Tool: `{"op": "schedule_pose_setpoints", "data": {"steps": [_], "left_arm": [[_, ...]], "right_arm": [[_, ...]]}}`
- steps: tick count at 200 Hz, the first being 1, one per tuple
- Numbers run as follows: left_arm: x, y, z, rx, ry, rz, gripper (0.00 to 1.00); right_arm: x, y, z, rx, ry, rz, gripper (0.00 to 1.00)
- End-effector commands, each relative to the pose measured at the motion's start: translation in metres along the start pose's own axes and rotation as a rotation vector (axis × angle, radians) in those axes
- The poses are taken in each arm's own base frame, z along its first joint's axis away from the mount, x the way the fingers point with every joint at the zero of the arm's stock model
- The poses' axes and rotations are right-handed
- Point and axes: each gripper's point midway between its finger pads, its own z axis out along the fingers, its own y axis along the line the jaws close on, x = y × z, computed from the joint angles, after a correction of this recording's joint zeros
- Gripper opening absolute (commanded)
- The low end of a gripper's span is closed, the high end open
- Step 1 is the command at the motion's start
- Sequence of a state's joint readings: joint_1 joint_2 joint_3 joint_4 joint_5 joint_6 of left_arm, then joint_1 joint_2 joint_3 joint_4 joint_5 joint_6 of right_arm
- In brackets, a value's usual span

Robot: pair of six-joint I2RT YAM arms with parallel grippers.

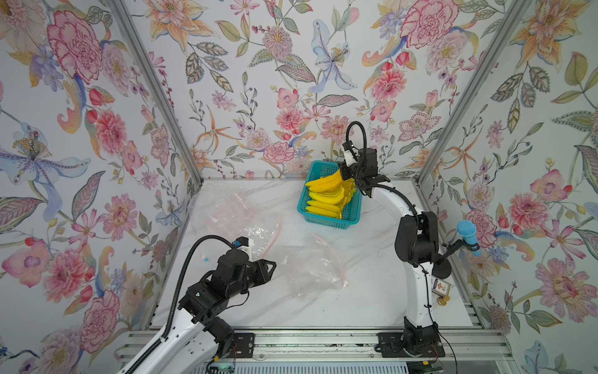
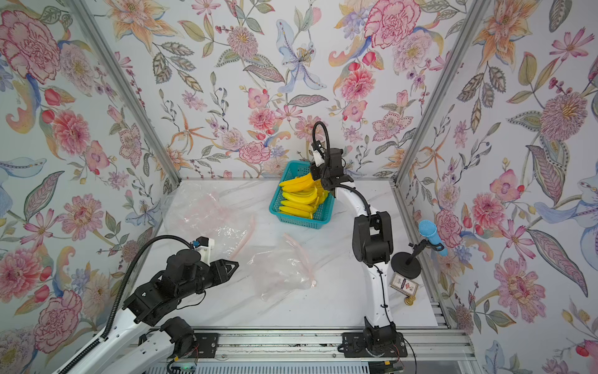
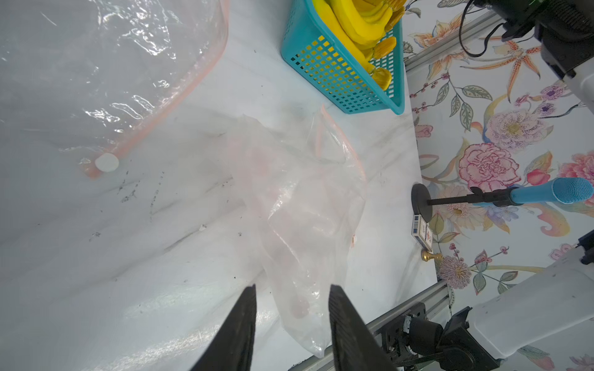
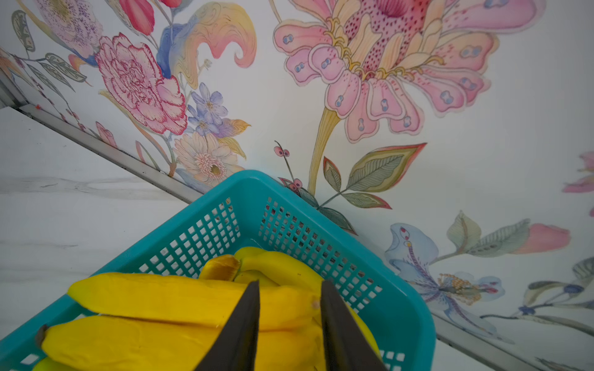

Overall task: Open the zip-top bag and take out the banana
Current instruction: Place the banana in the basket, then reset both arms

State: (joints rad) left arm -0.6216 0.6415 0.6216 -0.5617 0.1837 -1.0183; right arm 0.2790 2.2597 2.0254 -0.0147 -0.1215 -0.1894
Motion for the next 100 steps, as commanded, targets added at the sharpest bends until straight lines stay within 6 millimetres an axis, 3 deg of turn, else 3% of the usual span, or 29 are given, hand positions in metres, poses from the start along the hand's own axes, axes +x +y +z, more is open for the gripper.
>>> {"op": "schedule_pose_setpoints", "data": {"steps": [1, 35, 74, 90, 100], "left_arm": [[-0.009, 0.003, -0.003, -0.043, -0.01, 0.07, 0.44], [-0.018, -0.001, 0.003, -0.024, -0.014, 0.102, 0.48], [-0.038, -0.01, 0.004, -0.004, -0.064, 0.127, 0.59], [-0.046, -0.014, 0.004, 0.005, -0.094, 0.133, 0.68], [-0.05, -0.017, 0.004, 0.02, -0.113, 0.134, 0.85]], "right_arm": [[-0.017, 0.004, -0.005, -0.011, -0.022, -0.008, 0.4], [-0.05, 0.004, -0.023, 0.003, -0.06, 0.006, 0.45], [-0.1, 0.003, -0.066, -0.004, -0.132, 0.11, 0.49], [-0.12, 0.008, -0.09, -0.031, -0.164, 0.16, 0.5], [-0.129, 0.012, -0.106, -0.05, -0.179, 0.202, 0.5]]}}
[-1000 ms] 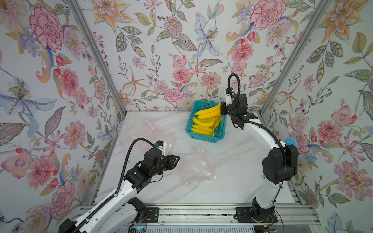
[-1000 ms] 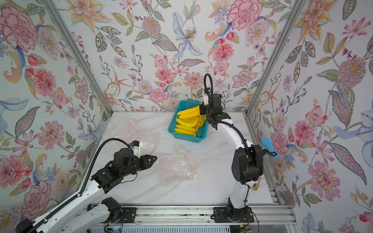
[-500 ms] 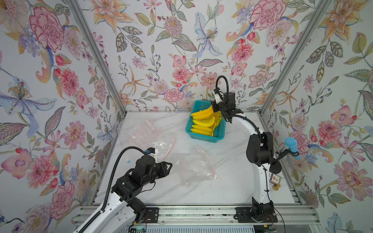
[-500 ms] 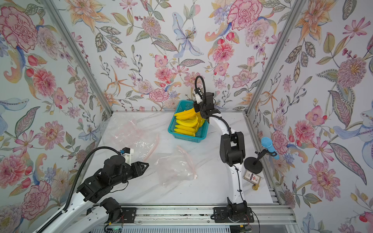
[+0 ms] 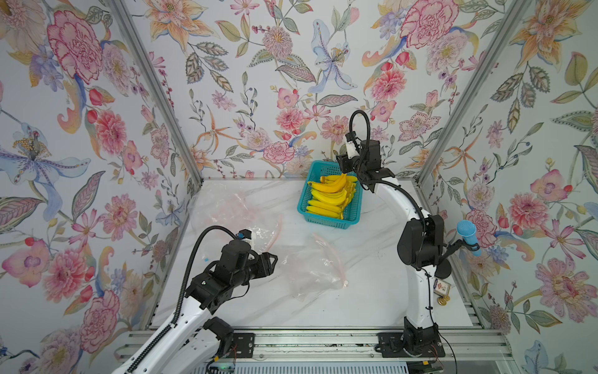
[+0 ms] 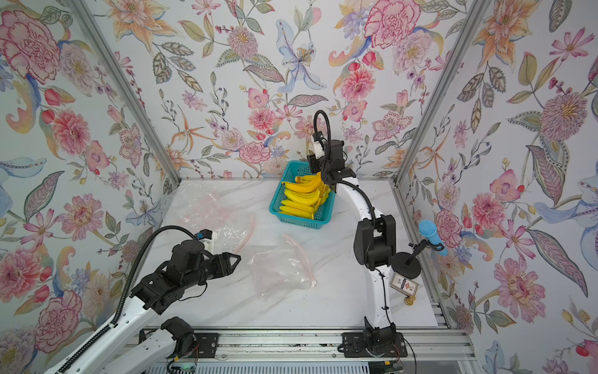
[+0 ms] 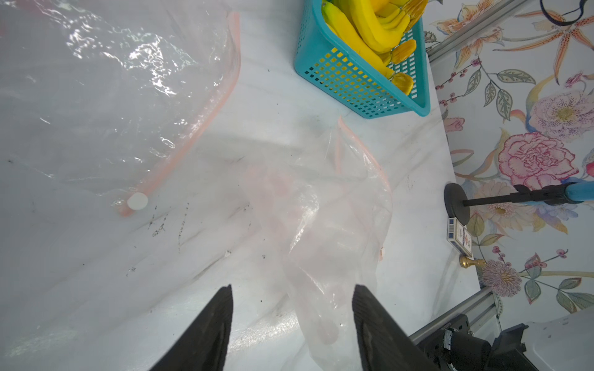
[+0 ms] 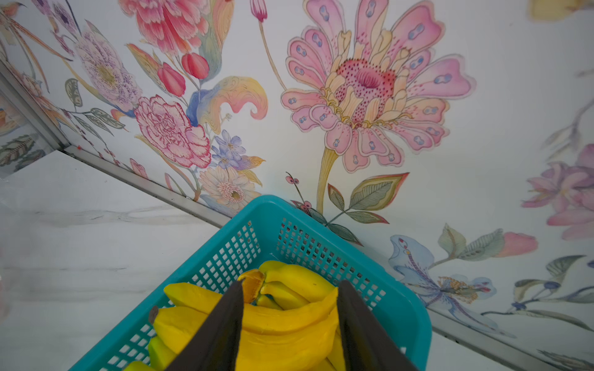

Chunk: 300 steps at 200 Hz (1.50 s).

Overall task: Open the zip-top bag and take out the banana
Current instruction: Reset both arms

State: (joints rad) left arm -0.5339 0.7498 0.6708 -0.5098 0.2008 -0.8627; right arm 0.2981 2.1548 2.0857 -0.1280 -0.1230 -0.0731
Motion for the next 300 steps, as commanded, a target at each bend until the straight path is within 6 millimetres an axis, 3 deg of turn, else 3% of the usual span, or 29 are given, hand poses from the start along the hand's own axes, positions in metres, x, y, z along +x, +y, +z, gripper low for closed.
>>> {"op": "schedule_pose_setpoints", "data": {"steps": [1, 5, 27, 64, 76, 79, 81, 84, 116, 138, 176, 222, 270, 300], "left_arm": [[-0.025, -0.017, -0.006, 0.056, -0.085, 0.03, 0.89], [-0.027, -0.019, -0.006, 0.067, -0.092, 0.031, 0.99], [-0.037, -0.027, -0.009, 0.097, -0.13, 0.032, 0.99], [-0.044, -0.01, -0.016, 0.031, -0.211, -0.013, 0.99], [-0.045, -0.007, -0.022, 0.032, -0.249, -0.003, 0.99], [-0.045, -0.006, -0.023, 0.029, -0.258, -0.002, 0.99], [-0.046, -0.006, -0.025, 0.03, -0.267, -0.002, 0.99], [-0.047, -0.004, -0.027, 0.027, -0.277, -0.002, 0.99], [-0.064, 0.007, -0.049, -0.014, -0.431, 0.001, 0.99], [-0.07, 0.019, -0.053, -0.021, -0.529, -0.082, 0.99], [-0.07, 0.035, -0.06, -0.044, -0.642, -0.061, 0.99], [-0.074, 0.036, -0.063, -0.095, -0.681, 0.099, 0.99], [-0.077, 0.045, -0.066, -0.125, -0.777, 0.137, 0.99], [-0.075, 0.045, -0.065, -0.1, -0.834, 0.194, 0.99]], "right_arm": [[-0.071, 0.014, -0.061, -0.043, -0.127, 0.101, 0.5], [-0.074, 0.016, -0.068, -0.048, -0.131, 0.12, 0.52], [-0.08, 0.026, -0.107, -0.083, -0.16, 0.218, 0.54], [-0.048, 0.024, -0.174, -0.058, -0.171, 0.34, 0.6], [-0.033, 0.023, -0.193, -0.044, -0.165, 0.36, 0.75], [-0.029, 0.023, -0.197, -0.041, -0.164, 0.363, 0.84], [-0.027, 0.023, -0.2, -0.041, -0.164, 0.364, 0.94], [-0.024, 0.022, -0.205, -0.038, -0.164, 0.367, 0.99], [0.016, 0.017, -0.254, -0.006, -0.159, 0.372, 1.0], [0.048, 0.014, -0.281, 0.01, -0.15, 0.377, 1.0], [0.107, 0.015, -0.31, 0.058, -0.149, 0.401, 1.0], [0.145, 0.009, -0.332, 0.134, -0.201, 0.406, 1.0], [0.171, 0.006, -0.325, 0.165, -0.112, 0.361, 1.0], [0.198, -0.016, -0.315, 0.28, -0.032, 0.301, 1.0]]}}
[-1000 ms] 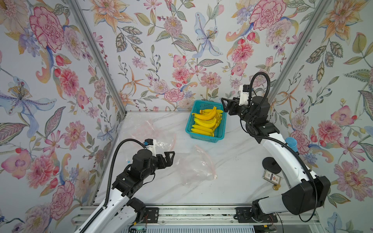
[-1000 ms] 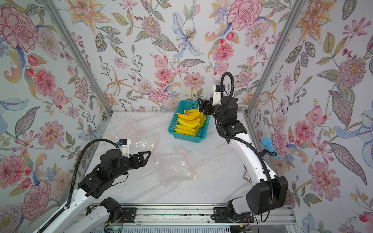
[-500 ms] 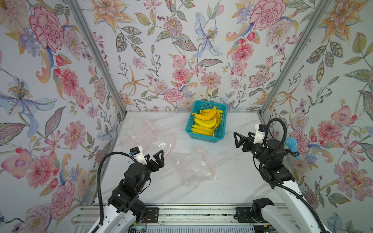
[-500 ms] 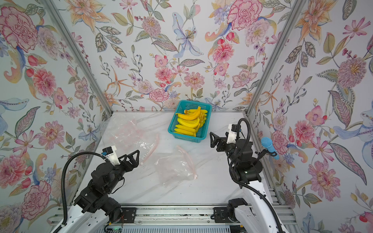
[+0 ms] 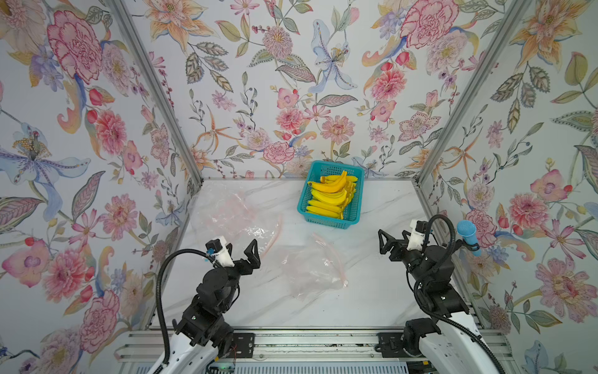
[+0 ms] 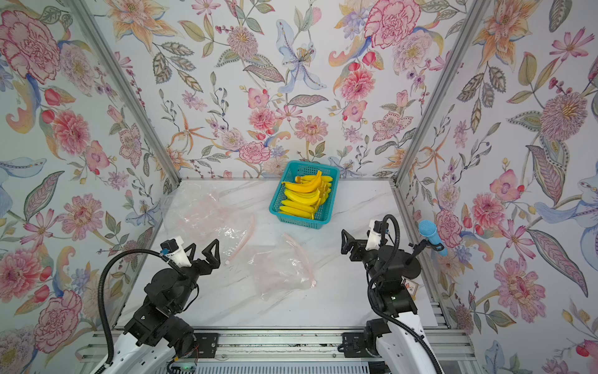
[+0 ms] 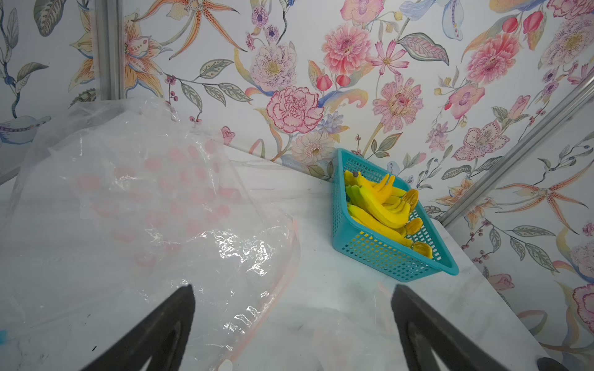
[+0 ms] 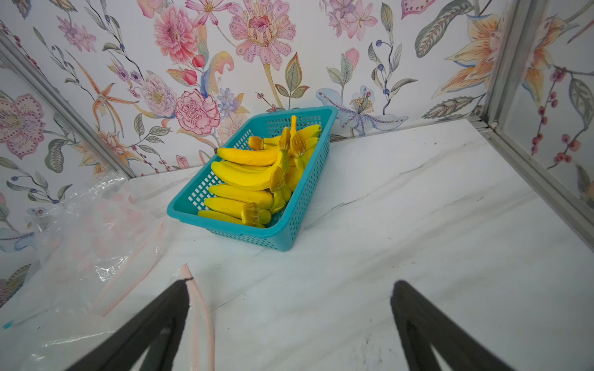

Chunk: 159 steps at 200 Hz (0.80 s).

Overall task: Open the zip-top bag and take out the banana
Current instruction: Reset both arms

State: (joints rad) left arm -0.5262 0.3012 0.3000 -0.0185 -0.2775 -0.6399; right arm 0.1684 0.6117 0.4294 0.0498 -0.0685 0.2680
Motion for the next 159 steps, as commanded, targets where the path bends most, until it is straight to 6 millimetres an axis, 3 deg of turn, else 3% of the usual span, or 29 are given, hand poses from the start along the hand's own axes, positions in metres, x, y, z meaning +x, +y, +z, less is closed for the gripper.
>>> {"op": "schedule_pose_setpoints", "data": {"steps": [1, 21, 68, 113, 139, 159], "left_arm": [[-0.013, 0.0, -0.001, 0.013, -0.105, 0.059, 0.99], [-0.012, 0.004, 0.002, -0.006, -0.127, 0.109, 0.99], [-0.018, 0.029, 0.018, -0.213, -0.149, 0.194, 0.99], [-0.017, 0.032, 0.044, -0.29, -0.147, 0.318, 0.99], [-0.017, 0.042, 0.059, -0.337, -0.138, 0.368, 0.99], [-0.019, 0.051, 0.069, -0.367, -0.136, 0.404, 0.99]], "right_arm": [[0.013, -0.026, 0.01, 0.114, 0.029, -0.076, 1.0], [0.03, -0.051, 0.025, 0.199, 0.047, -0.137, 1.0], [0.042, -0.108, 0.061, 0.328, 0.047, -0.205, 1.0], [0.056, -0.113, 0.096, 0.273, 0.029, -0.224, 1.0], [0.064, -0.117, 0.104, 0.269, 0.029, -0.195, 1.0], [0.073, -0.105, 0.107, 0.222, 0.017, -0.244, 1.0]]}}
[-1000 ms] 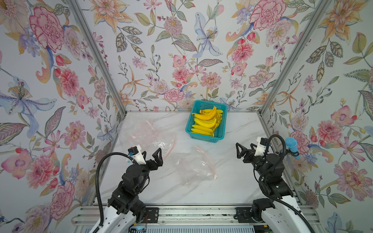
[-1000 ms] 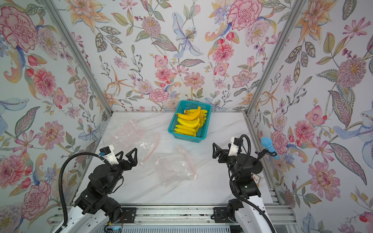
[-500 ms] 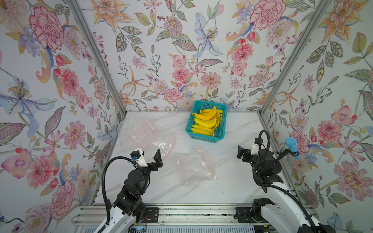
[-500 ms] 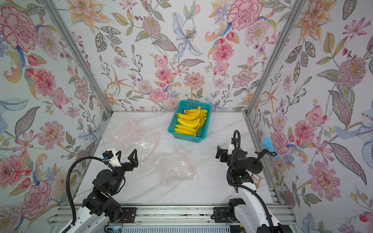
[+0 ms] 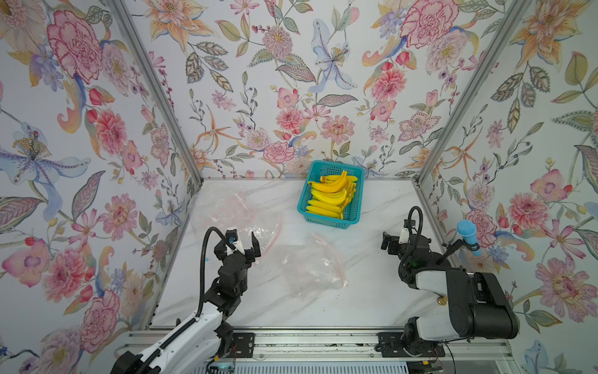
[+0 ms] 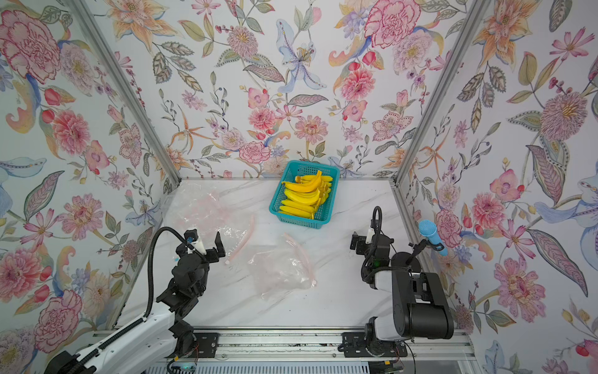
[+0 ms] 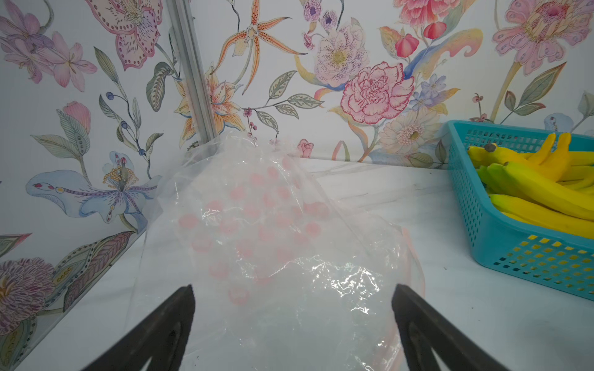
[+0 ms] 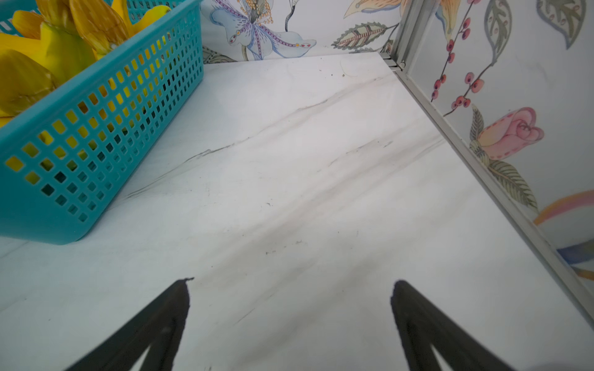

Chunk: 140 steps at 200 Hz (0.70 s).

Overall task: Open the zip-top bag and take out the banana
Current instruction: Reset both arms

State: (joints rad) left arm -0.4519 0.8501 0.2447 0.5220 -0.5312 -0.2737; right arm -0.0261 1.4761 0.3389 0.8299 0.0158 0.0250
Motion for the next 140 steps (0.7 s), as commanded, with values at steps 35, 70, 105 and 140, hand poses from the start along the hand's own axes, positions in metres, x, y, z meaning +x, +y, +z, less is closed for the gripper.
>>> {"op": "schedule_pose_setpoints", "data": {"steps": [35, 70, 105, 140], "left_arm": [[-0.018, 0.022, 0.026, -0.091, -0.083, 0.083, 0.99], [-0.004, 0.046, 0.035, -0.149, -0.074, 0.165, 0.99], [0.023, 0.052, 0.039, -0.117, -0.05, 0.156, 0.99], [0.026, 0.053, 0.052, -0.13, -0.053, 0.172, 0.99]], "right_arm": [[-0.022, 0.012, -0.004, -0.036, -0.165, -0.041, 1.0], [-0.021, 0.011, -0.003, -0.021, -0.157, -0.044, 1.0], [-0.021, 0.013, -0.002, -0.021, -0.15, -0.058, 1.0], [-0.021, 0.014, -0.002, -0.016, -0.15, -0.064, 1.0]]}}
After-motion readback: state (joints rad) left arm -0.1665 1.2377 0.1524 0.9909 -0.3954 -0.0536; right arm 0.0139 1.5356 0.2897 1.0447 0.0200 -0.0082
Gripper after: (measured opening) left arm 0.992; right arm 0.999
